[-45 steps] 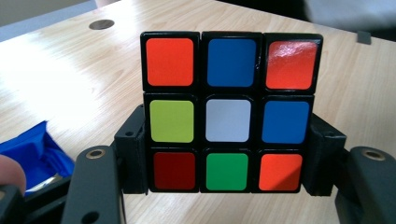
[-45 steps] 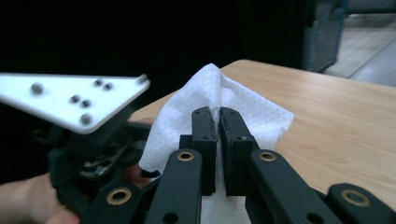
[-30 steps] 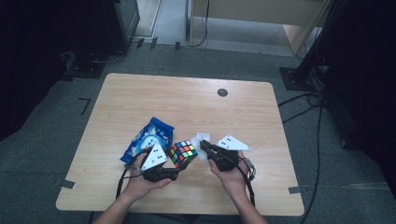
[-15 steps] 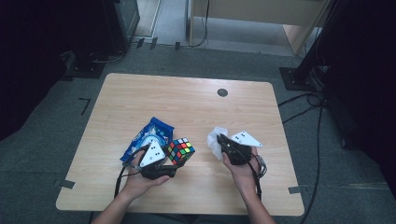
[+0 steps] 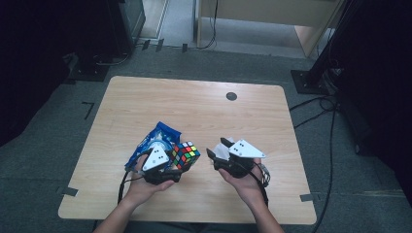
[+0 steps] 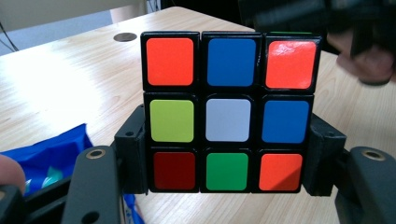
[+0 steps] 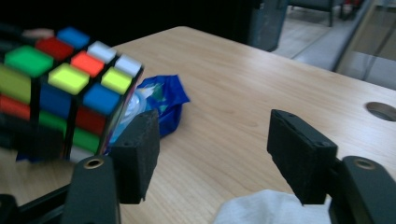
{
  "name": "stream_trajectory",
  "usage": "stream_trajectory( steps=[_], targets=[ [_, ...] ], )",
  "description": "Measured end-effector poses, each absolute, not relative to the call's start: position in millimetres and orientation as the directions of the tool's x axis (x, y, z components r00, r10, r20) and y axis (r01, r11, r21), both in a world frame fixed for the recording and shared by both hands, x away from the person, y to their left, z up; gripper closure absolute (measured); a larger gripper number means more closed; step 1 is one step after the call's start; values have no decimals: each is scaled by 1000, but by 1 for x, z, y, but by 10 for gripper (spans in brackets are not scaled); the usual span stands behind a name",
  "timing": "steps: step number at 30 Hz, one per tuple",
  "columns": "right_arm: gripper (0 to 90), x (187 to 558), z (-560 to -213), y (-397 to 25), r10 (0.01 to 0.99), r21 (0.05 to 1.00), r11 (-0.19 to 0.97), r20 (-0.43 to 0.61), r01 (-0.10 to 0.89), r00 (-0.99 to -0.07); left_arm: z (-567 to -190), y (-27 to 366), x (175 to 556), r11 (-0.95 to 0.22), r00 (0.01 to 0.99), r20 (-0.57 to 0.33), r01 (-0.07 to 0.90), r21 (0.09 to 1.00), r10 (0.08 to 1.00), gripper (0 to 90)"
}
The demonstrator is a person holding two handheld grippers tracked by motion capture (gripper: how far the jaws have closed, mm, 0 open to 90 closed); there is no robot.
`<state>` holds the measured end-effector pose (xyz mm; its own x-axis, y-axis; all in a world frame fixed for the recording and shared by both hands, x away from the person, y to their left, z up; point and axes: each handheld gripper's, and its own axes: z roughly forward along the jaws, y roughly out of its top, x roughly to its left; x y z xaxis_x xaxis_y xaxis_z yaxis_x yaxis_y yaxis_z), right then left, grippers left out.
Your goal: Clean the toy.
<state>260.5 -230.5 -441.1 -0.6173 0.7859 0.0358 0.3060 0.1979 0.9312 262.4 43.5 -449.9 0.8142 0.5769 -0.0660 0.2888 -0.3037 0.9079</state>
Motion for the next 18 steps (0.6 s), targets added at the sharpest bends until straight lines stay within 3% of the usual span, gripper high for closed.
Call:
stream_trajectory(
  steps=[5,9,18],
  targets=[
    [327,264,-457,-228,697,941,264,-34,213,-716,-445,55,269,-273,806,-116,327,905,581,340],
    [291,259,-462,-219,621,947,315,-151,69,-769,-443,59,273,-258,805,-163,364,895,571,340],
    [195,242,-474,-187,468,842,483,-481,-241,-742,-445,51,274,-288,811,-204,413,864,549,339]
  ],
)
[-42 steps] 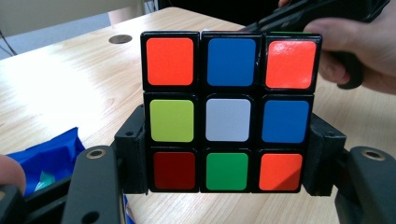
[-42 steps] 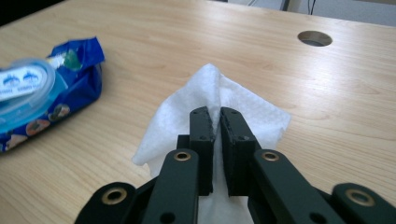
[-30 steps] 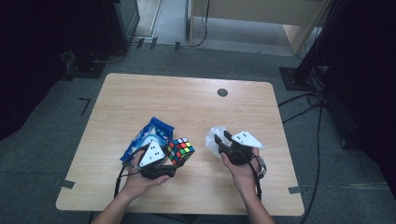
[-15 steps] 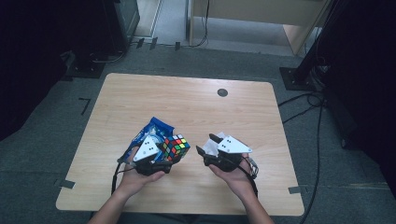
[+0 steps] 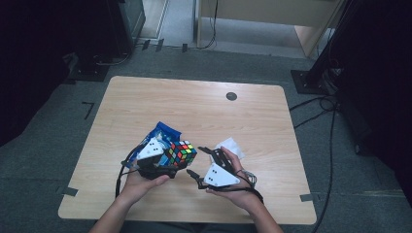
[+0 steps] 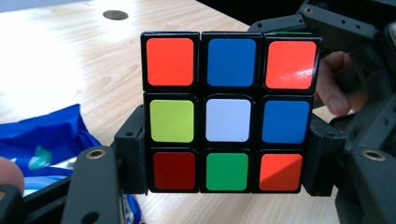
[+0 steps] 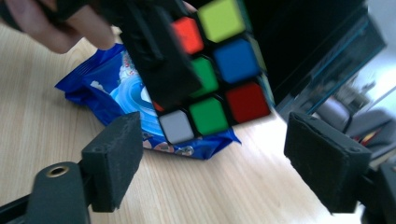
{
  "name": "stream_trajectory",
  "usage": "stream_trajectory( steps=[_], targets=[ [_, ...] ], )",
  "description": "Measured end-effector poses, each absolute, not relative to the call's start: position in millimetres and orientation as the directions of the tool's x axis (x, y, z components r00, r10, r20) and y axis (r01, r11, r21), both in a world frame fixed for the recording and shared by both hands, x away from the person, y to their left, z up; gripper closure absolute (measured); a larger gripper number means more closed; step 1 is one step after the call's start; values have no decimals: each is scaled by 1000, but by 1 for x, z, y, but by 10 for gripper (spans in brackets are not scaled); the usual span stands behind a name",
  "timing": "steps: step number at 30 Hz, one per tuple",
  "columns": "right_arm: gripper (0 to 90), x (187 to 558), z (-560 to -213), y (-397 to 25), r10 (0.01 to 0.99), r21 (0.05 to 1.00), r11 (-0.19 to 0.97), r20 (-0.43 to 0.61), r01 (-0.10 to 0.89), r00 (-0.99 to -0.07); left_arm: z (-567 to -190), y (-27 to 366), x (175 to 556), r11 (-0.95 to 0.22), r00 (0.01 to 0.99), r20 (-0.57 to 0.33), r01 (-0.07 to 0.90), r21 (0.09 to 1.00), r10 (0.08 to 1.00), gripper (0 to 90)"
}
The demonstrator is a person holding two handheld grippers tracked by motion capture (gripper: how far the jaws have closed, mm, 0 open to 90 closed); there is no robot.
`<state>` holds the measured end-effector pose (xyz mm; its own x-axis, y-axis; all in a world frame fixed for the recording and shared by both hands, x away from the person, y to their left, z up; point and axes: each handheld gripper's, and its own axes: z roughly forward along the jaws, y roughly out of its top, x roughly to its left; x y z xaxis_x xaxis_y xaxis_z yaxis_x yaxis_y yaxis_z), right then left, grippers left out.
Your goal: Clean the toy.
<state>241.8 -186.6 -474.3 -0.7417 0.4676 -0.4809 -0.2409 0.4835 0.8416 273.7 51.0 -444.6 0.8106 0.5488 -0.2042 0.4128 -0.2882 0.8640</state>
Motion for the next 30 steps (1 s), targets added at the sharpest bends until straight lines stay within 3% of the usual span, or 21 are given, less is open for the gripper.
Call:
stream_trajectory(
  steps=[4,7,11,13,18,20,25,27,30],
  targets=[
    [222,238,-477,-178,444,783,536,-580,-316,-683,-445,50,275,-285,814,-243,439,852,527,339],
    [302,236,-478,-175,444,747,561,-634,-355,-633,-445,49,275,-289,815,-247,443,849,524,339],
    [325,235,-480,-172,469,753,564,-630,-340,-619,-445,49,276,-268,805,-263,455,849,531,339],
    [326,234,-480,-172,508,791,533,-582,-299,-634,-444,50,276,-252,801,-270,456,854,534,338],
    [327,234,-484,-164,664,945,321,-272,-63,-697,-444,53,279,-206,773,-300,479,853,559,337],
    [325,233,-485,-160,688,962,271,-207,-18,-696,-442,55,278,-211,774,-290,473,855,563,339],
    [309,239,-490,-165,618,926,366,-313,-88,-721,-442,61,282,-175,769,-347,504,846,538,340],
    [318,242,-495,-169,578,867,481,-426,-131,-696,-441,63,282,-175,770,-346,503,847,536,339],
    [383,243,-497,-175,570,821,543,-513,-174,-642,-442,62,283,-196,775,-352,512,836,524,340]
  ],
)
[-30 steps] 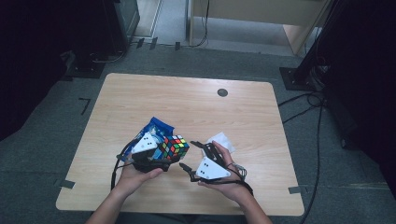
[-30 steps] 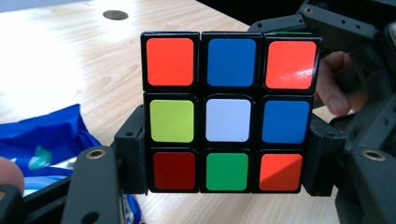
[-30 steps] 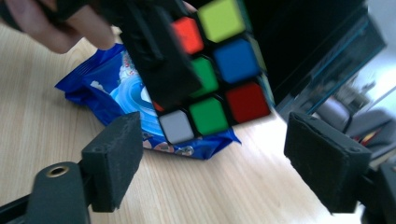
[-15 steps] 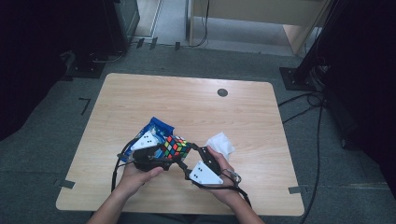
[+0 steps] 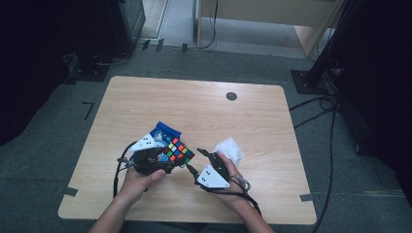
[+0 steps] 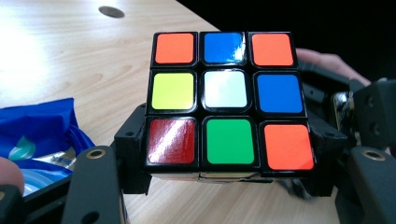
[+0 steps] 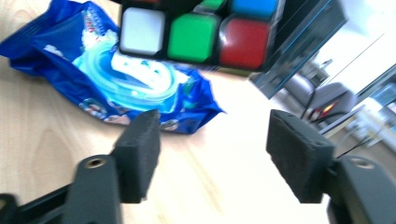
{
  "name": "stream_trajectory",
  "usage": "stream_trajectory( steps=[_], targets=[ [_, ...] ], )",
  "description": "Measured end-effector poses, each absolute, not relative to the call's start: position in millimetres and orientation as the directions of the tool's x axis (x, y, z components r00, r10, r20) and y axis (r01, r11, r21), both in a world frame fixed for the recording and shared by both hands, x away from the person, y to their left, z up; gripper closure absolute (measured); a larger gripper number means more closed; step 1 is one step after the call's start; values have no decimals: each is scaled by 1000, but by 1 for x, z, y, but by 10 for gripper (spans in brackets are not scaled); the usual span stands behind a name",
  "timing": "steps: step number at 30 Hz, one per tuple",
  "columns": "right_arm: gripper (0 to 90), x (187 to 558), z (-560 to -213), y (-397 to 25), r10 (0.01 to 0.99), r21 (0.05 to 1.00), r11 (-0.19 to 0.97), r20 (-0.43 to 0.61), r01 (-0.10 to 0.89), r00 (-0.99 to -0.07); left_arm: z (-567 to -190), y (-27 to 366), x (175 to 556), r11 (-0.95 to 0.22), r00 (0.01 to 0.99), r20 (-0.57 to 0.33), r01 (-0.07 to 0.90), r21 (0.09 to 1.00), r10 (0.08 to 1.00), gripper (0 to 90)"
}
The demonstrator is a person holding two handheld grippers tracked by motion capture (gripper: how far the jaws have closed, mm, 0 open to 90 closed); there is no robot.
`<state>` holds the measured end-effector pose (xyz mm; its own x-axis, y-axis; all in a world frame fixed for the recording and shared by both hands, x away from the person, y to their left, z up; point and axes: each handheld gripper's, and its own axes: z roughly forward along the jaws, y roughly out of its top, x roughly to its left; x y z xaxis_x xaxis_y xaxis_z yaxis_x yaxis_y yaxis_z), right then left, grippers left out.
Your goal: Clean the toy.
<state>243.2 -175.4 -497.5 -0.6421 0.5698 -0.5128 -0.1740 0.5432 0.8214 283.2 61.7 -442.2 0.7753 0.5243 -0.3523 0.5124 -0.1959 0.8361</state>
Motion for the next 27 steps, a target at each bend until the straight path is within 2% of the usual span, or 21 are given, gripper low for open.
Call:
stream_trajectory(
  steps=[3,6,11,13,15,16,17,19,23,27],
  targets=[
    [491,238,-492,-173,560,811,538,-549,-232,-621,-444,57,282,-212,783,-344,507,836,518,339],
    [522,234,-490,-167,565,811,544,-545,-217,-619,-443,54,280,-212,789,-326,490,846,521,338],
    [545,235,-486,-167,642,906,422,-313,-18,-700,-444,52,276,-207,790,-288,457,865,540,337],
    [574,235,-485,-167,663,939,337,-180,75,-726,-445,50,275,-204,791,-283,451,869,543,334],
    [583,235,-482,-166,663,955,222,1,198,-749,-446,49,274,-207,788,-278,450,868,549,324],
    [582,234,-481,-165,669,951,195,51,241,-742,-446,49,274,-208,788,-275,448,870,551,326],
    [580,233,-481,-163,673,948,188,66,256,-737,-446,49,274,-211,790,-268,443,871,551,329],
    [578,232,-481,-161,671,949,211,32,232,-741,-445,49,272,-223,795,-242,423,878,556,331],
    [471,236,-483,-165,631,954,238,-8,183,-776,-446,52,273,-222,793,-242,424,878,559,337],
    [434,247,-481,-190,651,936,265,5,233,-759,-444,61,277,-194,777,-258,436,879,574,337]
  ],
)
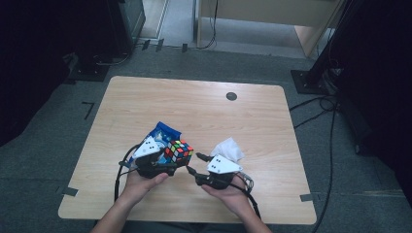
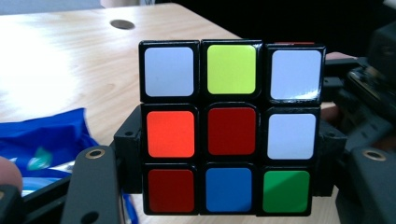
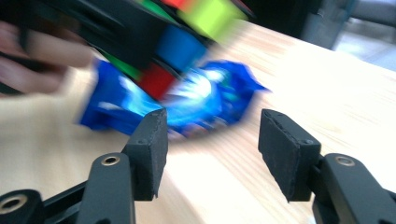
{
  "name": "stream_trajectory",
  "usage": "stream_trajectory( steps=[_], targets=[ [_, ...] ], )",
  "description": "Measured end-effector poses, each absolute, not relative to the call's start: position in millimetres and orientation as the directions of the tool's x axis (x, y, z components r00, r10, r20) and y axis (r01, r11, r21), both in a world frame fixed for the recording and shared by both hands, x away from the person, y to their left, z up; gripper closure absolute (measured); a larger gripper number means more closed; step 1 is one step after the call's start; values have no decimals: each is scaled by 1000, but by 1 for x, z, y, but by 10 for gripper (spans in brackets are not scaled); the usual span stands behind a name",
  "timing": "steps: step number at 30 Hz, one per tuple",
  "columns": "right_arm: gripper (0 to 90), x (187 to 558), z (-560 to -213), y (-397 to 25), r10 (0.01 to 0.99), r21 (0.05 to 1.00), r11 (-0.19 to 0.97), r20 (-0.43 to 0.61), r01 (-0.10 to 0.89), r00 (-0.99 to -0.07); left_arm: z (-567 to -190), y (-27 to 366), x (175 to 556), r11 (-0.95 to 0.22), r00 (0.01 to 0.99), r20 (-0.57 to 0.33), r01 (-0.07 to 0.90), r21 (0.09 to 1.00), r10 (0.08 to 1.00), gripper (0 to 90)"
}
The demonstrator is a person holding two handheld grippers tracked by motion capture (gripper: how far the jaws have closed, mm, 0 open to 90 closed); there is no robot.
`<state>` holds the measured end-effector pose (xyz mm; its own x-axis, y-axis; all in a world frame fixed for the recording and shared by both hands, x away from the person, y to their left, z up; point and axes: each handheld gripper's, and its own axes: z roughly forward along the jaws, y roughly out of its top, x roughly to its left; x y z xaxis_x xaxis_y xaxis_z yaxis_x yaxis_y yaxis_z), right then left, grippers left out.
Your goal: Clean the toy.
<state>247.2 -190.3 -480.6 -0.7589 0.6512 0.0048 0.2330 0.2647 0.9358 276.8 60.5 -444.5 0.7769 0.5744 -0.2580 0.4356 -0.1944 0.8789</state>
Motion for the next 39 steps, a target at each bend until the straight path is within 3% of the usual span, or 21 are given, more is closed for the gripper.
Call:
stream_trajectory(
  steps=[3,10,18,20,25,32,34,36,39],
  targets=[
    [435,260,-479,-217,710,928,271,-12,257,-704,-445,64,279,-188,767,-259,440,878,587,337],
    [446,285,-499,-262,857,849,303,-44,433,-513,-447,61,279,-207,775,-245,434,877,583,337],
    [339,299,-522,-258,871,774,352,-65,527,-487,-450,59,278,-220,780,-239,431,875,578,337],
    [353,300,-522,-259,876,771,337,-46,541,-480,-450,59,278,-222,782,-238,429,876,576,337],
    [431,303,-522,-266,869,765,303,23,568,-494,-450,59,277,-226,784,-233,427,876,575,337],
    [747,299,-522,-267,881,772,283,25,569,-473,-450,57,276,-236,791,-224,418,877,569,337],
    [838,299,-520,-268,888,760,239,80,604,-453,-450,56,276,-236,793,-224,417,878,567,337],
    [858,300,-517,-270,881,741,191,160,644,-446,-450,56,276,-236,795,-224,414,879,563,337],
    [863,293,-502,-265,856,791,144,201,594,-476,-451,55,276,-238,800,-221,409,881,558,337]
  ],
)
